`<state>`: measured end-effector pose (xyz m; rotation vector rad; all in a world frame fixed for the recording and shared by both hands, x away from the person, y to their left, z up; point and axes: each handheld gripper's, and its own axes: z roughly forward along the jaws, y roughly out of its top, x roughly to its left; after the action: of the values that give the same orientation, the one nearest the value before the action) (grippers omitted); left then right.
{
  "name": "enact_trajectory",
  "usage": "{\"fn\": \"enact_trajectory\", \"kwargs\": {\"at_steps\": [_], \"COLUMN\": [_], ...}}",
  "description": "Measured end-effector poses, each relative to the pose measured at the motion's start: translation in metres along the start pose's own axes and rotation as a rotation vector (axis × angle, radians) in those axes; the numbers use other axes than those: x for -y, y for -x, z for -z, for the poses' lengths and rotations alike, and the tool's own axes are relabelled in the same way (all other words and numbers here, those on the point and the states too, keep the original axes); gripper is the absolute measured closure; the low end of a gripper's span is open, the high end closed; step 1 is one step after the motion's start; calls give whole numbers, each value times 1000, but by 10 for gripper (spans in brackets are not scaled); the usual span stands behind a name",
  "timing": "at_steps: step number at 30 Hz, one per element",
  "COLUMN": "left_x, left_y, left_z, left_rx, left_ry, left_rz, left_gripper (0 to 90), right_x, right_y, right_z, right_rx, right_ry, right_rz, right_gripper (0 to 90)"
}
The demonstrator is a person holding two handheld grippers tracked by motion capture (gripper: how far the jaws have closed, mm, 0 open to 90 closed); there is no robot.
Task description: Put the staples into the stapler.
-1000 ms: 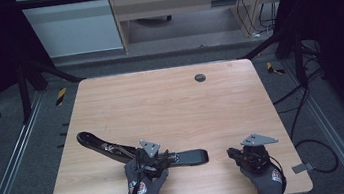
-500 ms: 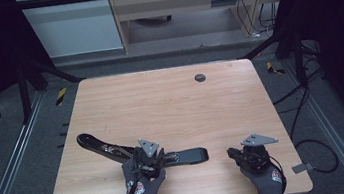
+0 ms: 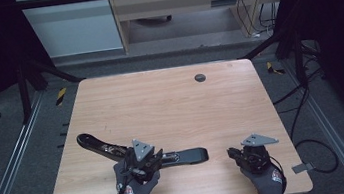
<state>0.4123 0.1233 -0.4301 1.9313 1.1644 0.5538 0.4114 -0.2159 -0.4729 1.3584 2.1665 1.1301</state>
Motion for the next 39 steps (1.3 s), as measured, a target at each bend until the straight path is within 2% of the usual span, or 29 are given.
{"fn": "enact_trajectory", "kwargs": {"at_steps": [2,4,5,6,8,9,10,11,12,14,16,17,18,20,22,23,24,25,27,30,31,32,33,39], "left_x": [1,7,11,22,35,42,42,53,53,67,71,71,71,72,72,74,74,74,74,75,75,75,74,71], "left_y": [-4,-7,-9,-18,-29,-34,-34,-45,-45,-57,-62,-62,-63,-66,-70,-75,-75,-80,-85,-89,-92,-92,-94,-101], "left_z": [6,15,18,27,34,37,37,43,43,49,51,51,52,53,53,54,54,56,57,58,63,63,67,69], "left_rx": [43,60,57,84,115,115,115,102,102,107,135,135,136,124,125,101,101,76,64,69,60,60,67,72], "left_ry": [-9,-11,-16,-32,-22,-11,-11,11,11,41,56,56,58,80,98,107,107,113,123,136,164,164,202,235], "left_rz": [8,-66,-78,-96,-87,-86,-86,-84,-84,-85,-83,-83,-102,-114,-108,-91,-91,-73,-57,-36,-22,-22,0,6], "left_gripper": [657,623,598,587,556,544,523,512,507,480,456,442,423,410,396,391,390,385,379,368,362,360,353,284], "right_x": [0,1,2,2,3,3,3,3,4,4,5,5,5,5,5,5,5,4,4,4,4,4,4,2], "right_y": [0,2,5,6,8,9,9,10,11,11,11,11,11,11,11,11,11,9,8,7,6,6,6,5], "right_z": [0,0,1,1,2,2,2,2,2,1,1,1,1,1,0,0,0,-1,-2,-3,-4,-4,-3,-4], "right_rx": [5,19,29,37,48,52,52,58,59,61,64,64,66,70,72,72,72,70,71,71,68,68,68,59], "right_ry": [4,13,21,25,32,34,34,38,40,35,31,31,32,35,36,35,35,32,29,25,23,23,26,31], "right_rz": [-1,-2,-3,-8,-14,-21,-21,-17,-18,-21,-24,-24,-23,-14,-13,-12,-12,-7,0,5,4,4,5,0], "right_gripper": [807,769,716,699,682,671,671,666,666,666,664,664,659,653,652,652,652,653,654,654,654,654,654,658]}}
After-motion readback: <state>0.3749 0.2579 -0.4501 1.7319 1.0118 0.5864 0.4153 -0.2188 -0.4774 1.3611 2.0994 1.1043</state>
